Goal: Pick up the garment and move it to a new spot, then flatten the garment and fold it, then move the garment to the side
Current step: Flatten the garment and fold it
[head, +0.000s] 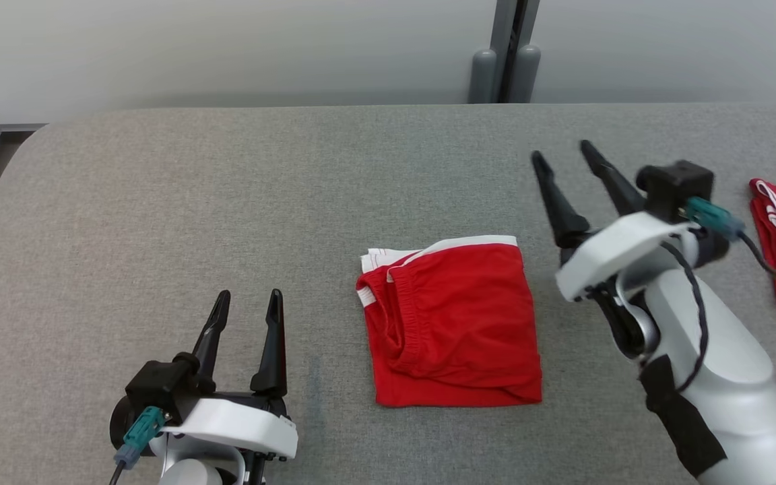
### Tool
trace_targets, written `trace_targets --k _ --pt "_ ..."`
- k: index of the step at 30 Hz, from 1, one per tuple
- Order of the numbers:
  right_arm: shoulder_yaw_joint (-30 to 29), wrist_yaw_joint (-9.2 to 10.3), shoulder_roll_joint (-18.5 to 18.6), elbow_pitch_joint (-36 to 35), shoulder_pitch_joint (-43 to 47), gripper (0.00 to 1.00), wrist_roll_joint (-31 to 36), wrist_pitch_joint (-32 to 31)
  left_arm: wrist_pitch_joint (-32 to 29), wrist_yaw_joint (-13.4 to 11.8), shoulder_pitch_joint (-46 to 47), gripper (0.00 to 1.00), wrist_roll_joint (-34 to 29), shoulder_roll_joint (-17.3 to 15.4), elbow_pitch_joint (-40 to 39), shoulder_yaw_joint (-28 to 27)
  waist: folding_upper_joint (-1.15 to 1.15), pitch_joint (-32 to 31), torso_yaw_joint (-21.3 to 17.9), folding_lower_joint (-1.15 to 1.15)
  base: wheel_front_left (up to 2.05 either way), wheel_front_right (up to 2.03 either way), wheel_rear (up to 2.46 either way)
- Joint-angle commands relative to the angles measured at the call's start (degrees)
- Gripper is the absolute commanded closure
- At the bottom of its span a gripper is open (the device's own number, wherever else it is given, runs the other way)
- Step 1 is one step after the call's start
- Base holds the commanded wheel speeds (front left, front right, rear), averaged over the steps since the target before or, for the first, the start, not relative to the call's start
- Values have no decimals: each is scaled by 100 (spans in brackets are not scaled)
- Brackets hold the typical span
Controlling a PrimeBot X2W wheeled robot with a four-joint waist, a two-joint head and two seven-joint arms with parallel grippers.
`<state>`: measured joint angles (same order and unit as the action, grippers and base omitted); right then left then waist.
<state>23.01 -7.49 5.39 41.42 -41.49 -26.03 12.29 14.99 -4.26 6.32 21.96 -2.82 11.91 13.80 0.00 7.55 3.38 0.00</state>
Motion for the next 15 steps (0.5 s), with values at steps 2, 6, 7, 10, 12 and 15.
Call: trace_targets --k 2,6,7,10,12,15 --pt "-290 -1 27 -113 285 0 236 168 26 20 -28 0 -87 -23 -64 -60 0 -15 -45 0 0 0 0" --pt "-934 -1 -4 -540 855 0 721 279 26 53 -133 0 -177 -35 -135 -138 0 -51 -96 0 0 0 0" --pt "-1080 -1 -23 -701 1022 0 847 292 26 61 -152 0 -193 -44 -147 -157 0 -65 -103 0 0 0 0" --pt "-1528 -1 -68 -1350 1587 0 1300 294 26 69 -245 0 -232 -46 -180 -201 0 -114 -102 0 0 0 0" --pt "-1702 -1 -131 -1721 2023 0 1485 291 26 75 -314 0 -243 -47 -198 -234 0 -159 -91 0 0 0 0" --pt "-1882 -1 -186 -2186 2558 0 1586 293 26 72 -434 0 -262 -43 -236 -270 0 -247 -77 0 0 0 0"
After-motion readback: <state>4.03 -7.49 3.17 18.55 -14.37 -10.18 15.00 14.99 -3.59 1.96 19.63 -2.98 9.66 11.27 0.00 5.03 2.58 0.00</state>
